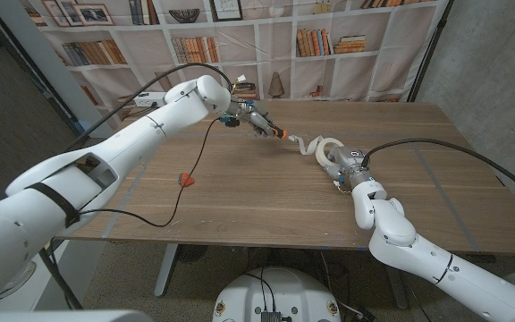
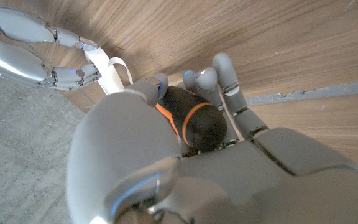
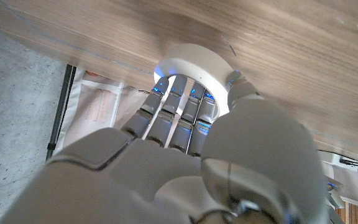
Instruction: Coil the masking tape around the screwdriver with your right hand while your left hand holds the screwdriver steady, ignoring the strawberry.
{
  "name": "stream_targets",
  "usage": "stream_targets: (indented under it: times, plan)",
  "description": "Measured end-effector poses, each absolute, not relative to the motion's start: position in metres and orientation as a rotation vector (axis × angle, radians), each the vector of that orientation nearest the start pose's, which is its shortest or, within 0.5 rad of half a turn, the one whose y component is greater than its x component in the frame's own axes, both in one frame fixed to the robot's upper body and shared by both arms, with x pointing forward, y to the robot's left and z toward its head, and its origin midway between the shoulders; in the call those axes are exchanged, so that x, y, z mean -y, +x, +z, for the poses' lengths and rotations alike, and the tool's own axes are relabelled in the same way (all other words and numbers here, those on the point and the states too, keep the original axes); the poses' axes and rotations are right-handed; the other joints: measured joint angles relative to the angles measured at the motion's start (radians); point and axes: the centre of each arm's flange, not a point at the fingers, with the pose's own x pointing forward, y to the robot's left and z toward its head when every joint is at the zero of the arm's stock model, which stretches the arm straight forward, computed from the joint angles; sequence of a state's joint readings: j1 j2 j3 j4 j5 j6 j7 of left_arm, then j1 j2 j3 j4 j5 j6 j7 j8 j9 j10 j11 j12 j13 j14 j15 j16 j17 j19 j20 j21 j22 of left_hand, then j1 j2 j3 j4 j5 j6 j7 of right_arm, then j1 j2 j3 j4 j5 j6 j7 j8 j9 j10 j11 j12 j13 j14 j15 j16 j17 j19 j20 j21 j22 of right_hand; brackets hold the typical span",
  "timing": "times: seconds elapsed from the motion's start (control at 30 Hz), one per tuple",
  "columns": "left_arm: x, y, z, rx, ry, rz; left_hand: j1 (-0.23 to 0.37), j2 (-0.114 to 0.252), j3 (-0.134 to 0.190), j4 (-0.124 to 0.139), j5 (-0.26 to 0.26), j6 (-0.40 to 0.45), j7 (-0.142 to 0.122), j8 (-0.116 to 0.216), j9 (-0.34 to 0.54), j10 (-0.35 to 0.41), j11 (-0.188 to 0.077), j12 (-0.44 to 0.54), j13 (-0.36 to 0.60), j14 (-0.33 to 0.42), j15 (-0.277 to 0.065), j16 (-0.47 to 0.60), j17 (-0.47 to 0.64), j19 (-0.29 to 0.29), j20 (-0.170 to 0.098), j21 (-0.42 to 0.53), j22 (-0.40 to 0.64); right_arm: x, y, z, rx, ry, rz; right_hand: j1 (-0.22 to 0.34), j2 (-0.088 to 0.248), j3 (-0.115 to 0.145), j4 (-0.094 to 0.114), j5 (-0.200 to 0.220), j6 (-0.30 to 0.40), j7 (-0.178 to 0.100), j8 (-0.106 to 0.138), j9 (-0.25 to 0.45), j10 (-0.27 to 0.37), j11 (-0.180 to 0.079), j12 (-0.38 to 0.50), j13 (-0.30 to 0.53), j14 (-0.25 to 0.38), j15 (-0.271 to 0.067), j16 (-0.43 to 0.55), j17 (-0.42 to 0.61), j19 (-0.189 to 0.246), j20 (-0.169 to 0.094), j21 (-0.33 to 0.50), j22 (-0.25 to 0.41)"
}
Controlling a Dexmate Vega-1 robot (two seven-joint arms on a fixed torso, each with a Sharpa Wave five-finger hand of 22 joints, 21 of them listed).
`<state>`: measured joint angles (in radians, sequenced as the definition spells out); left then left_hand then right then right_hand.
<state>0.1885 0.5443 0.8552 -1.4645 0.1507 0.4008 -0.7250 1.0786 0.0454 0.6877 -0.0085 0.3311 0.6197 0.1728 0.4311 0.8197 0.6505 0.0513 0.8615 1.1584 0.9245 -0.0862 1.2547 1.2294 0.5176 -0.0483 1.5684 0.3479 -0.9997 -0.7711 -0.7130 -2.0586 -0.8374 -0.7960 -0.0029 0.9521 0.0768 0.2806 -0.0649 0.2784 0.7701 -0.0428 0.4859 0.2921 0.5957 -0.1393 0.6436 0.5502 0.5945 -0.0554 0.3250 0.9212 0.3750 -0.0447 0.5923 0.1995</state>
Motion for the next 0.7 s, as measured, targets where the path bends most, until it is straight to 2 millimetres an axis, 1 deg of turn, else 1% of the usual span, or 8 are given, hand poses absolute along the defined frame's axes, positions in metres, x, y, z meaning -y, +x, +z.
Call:
stream_targets:
  times: [0.2,0.4,0.43,0.47,0.5,0.53,0.6,0.7]
  plan:
    - [-0.122,0.654,0.124,0.100,1.310,-0.599,-0.001,0.001,0.000,0.000,-0.007,0.000,0.000,0.000,0.000,0.000,0.000,0.000,-0.002,0.000,0.000,0.000,0.000,0.000,0.000,0.000,0.000,0.202,0.544,-0.061,0.319,-1.511,-0.244,0.003,-0.003,0.001,0.001,-0.004,0.000,0.000,0.000,-0.007,0.007,0.003,0.000,-0.007,0.000,0.000,0.000,0.003,0.000,0.000,0.000,0.000]
    - [-0.129,0.656,0.121,0.053,1.326,-0.575,-0.001,0.001,0.000,0.000,-0.015,0.000,0.000,0.000,-0.009,0.000,0.000,-0.010,-0.017,0.000,0.000,0.000,0.000,0.000,0.000,0.004,0.003,0.200,0.543,-0.053,0.339,-1.514,-0.250,0.003,-0.003,0.001,0.001,-0.004,0.000,0.000,0.000,-0.012,0.007,0.003,0.000,-0.008,0.000,0.000,0.000,0.003,0.000,0.000,0.000,0.000]
    - [-0.131,0.657,0.121,0.042,1.331,-0.567,-0.001,0.001,0.000,0.000,-0.015,0.000,0.000,0.010,-0.009,0.000,0.000,-0.011,-0.021,0.002,-0.002,0.000,0.000,0.000,0.000,0.004,0.003,0.199,0.543,-0.051,0.342,-1.515,-0.251,0.003,-0.003,0.001,0.001,-0.004,0.000,0.000,0.000,-0.014,0.007,0.003,0.000,-0.010,0.000,0.000,0.000,0.003,0.000,0.000,0.000,0.000]
    - [-0.125,0.664,0.115,0.006,1.361,-0.568,-0.001,0.001,0.000,0.000,-0.015,0.000,0.000,0.025,-0.010,-0.002,-0.009,-0.011,-0.026,0.001,-0.002,-0.001,0.000,0.000,0.000,0.004,0.003,0.200,0.545,-0.055,0.294,-1.529,-0.216,0.003,-0.003,0.001,0.001,-0.005,0.000,0.000,0.000,-0.014,0.007,0.003,0.000,-0.012,0.000,0.000,0.000,0.003,0.000,0.000,0.000,0.000]
    - [-0.125,0.664,0.115,0.002,1.363,-0.565,-0.001,0.001,-0.001,-0.001,-0.015,0.000,0.000,0.032,-0.011,-0.002,-0.010,-0.011,-0.030,-0.001,-0.005,-0.001,0.000,0.000,0.000,0.004,0.003,0.200,0.545,-0.055,0.295,-1.529,-0.216,0.003,-0.003,0.001,0.001,-0.005,0.000,0.000,0.000,-0.014,0.007,0.003,0.000,-0.013,0.000,0.000,0.000,0.003,0.000,0.000,0.000,0.000]
    - [-0.126,0.664,0.115,-0.004,1.367,-0.561,-0.001,0.001,-0.001,-0.001,-0.015,0.008,-0.009,0.035,-0.013,0.006,-0.020,-0.018,-0.034,-0.003,-0.006,-0.001,0.000,0.000,0.000,0.004,0.003,0.200,0.545,-0.053,0.298,-1.530,-0.217,0.003,-0.003,0.001,0.001,-0.006,0.000,0.000,0.000,-0.014,0.011,0.007,0.000,-0.013,0.000,0.000,0.000,0.003,0.000,0.000,0.004,0.000]
    - [-0.124,0.666,0.113,-0.029,1.397,-0.550,-0.001,0.001,-0.001,-0.001,-0.015,0.016,-0.016,0.034,-0.015,0.014,-0.028,-0.019,-0.040,-0.006,-0.009,-0.001,0.000,0.000,0.000,0.004,0.003,0.199,0.546,-0.052,0.286,-1.535,-0.203,0.009,-0.009,0.006,0.000,-0.006,0.000,0.000,0.008,-0.019,0.014,0.010,0.000,-0.013,0.000,0.000,0.000,0.003,0.000,0.000,0.008,0.000]
    - [-0.124,0.667,0.112,-0.049,1.420,-0.534,-0.001,0.001,0.003,-0.005,-0.021,0.027,-0.027,0.031,-0.021,0.027,-0.041,-0.028,-0.056,-0.008,-0.011,-0.004,0.000,0.000,0.000,0.004,0.006,0.198,0.547,-0.050,0.280,-1.538,-0.195,0.010,-0.010,0.014,0.001,-0.008,0.000,0.000,0.009,-0.022,0.015,0.012,0.000,-0.017,0.009,0.001,0.000,0.006,0.001,0.001,0.008,0.000]
